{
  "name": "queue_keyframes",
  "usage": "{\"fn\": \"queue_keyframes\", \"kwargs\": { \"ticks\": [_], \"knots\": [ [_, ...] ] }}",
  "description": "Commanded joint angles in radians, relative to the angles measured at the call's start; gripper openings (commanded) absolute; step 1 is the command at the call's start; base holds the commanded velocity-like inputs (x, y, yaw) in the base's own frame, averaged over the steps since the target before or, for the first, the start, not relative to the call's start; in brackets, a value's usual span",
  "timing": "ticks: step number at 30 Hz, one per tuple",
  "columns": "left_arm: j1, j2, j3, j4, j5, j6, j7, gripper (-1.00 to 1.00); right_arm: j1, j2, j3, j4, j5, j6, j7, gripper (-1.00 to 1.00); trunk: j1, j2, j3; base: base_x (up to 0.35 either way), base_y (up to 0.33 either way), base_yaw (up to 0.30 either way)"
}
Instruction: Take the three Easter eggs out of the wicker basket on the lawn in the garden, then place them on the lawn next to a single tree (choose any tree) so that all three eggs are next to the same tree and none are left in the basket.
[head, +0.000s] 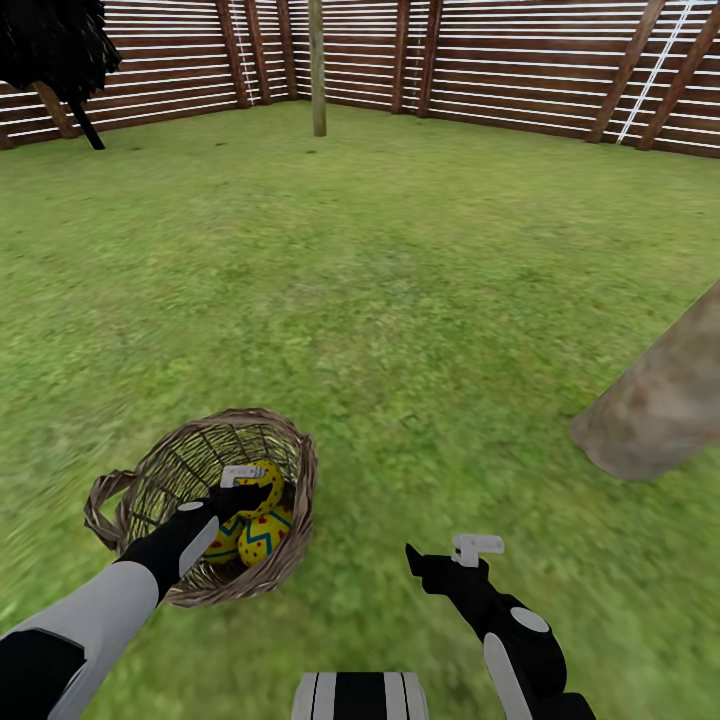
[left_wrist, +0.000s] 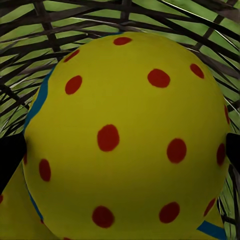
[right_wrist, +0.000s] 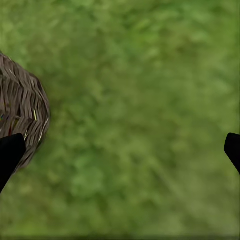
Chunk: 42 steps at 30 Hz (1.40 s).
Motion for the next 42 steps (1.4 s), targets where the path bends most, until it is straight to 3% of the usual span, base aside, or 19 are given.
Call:
{"fn": "queue_keyframes", "kwargs": {
  "ticks": [1, 6, 23, 33, 42],
  "knots": [
    [0.0, 0.001, -0.006, -0.001, 0.008, 0.005, 0.0, -1.0, 0.0, 0.0, 0.0, -0.001, -0.008, 0.004, -0.005, 1.0, 0.0, 0.0, -0.001, 0.0, 0.0, 0.0],
    [0.0, 0.001, -0.006, -0.001, 0.008, 0.007, 0.002, -1.0, 0.0, 0.0, 0.0, -0.001, -0.008, 0.004, -0.005, 1.0, -0.001, 0.0, 0.007, 0.0, 0.0, 0.0],
    [-0.001, -0.002, -0.006, 0.011, 0.007, 0.032, 0.005, -1.0, 0.0, 0.0, 0.0, -0.001, -0.008, 0.004, -0.005, 1.0, -0.009, 0.004, 0.073, 0.0, 0.0, 0.0],
    [-0.001, -0.002, -0.006, 0.01, 0.008, 0.139, 0.006, -1.0, 0.0, 0.0, 0.0, -0.001, -0.008, 0.004, -0.005, 1.0, -0.013, 0.007, 0.111, 0.0, 0.0, 0.0],
    [-0.001, 0.0, -0.005, 0.003, 0.008, 0.301, 0.006, -1.0, 0.0, 0.0, 0.0, -0.001, -0.008, 0.004, -0.005, 1.0, -0.017, 0.009, 0.146, 0.0, 0.0, 0.0]
  ]
}}
